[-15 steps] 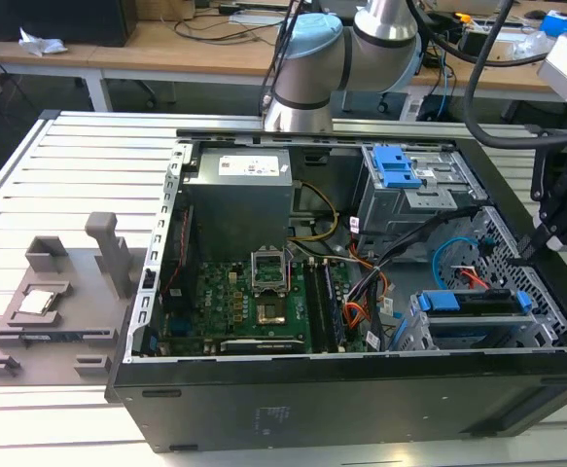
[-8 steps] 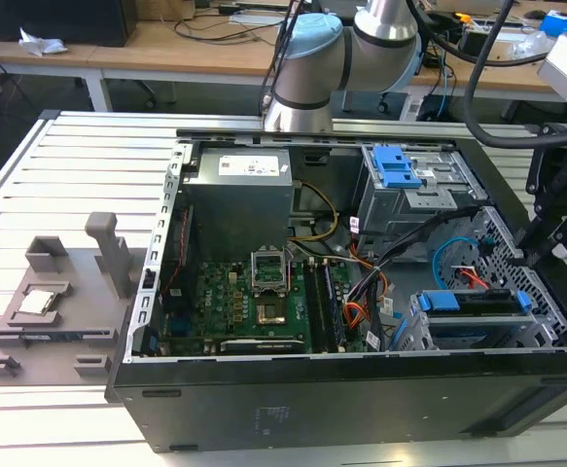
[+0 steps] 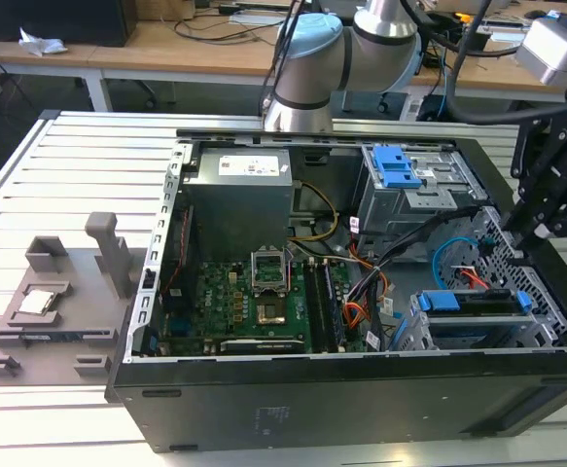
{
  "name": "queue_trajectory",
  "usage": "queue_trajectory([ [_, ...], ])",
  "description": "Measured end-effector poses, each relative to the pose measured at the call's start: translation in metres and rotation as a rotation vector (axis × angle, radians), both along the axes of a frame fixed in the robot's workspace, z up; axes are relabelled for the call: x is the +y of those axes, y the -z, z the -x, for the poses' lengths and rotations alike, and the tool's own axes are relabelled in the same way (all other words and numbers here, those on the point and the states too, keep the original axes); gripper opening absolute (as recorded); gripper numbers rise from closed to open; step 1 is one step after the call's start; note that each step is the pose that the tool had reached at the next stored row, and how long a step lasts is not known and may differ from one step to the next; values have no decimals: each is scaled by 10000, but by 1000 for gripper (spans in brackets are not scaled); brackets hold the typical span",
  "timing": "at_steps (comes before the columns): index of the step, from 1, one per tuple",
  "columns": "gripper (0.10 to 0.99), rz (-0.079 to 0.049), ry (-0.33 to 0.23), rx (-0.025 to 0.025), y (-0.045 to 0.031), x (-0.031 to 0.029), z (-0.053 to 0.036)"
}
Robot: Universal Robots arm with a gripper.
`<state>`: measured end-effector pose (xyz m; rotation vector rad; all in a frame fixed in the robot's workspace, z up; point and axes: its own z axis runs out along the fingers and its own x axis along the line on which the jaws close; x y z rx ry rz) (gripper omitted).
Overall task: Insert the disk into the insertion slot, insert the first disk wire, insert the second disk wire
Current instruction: 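Insert the second disk wire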
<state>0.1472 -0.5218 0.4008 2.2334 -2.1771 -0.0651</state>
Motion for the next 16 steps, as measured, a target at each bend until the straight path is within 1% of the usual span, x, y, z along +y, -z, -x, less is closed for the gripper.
queue_trajectory([
  [1, 302, 0, -16, 0, 3, 4, 51],
  [3, 302, 1, -167, 0, 8, 35, 105],
  [5, 302, 31, -286, 0, 20, 51, 111],
  [7, 302, 92, -450, 0, 34, 60, 113],
  [8, 302, 184, -666, 2, 50, 72, 115],
  [9, 302, 207, -818, 2, 66, 88, 117],
  [11, 302, 206, -1079, -2, 96, 120, 128],
  [13, 302, 208, -1229, -4, 121, 143, 131],
  [16, 302, 215, -1372, -5, 180, 190, 133],
])
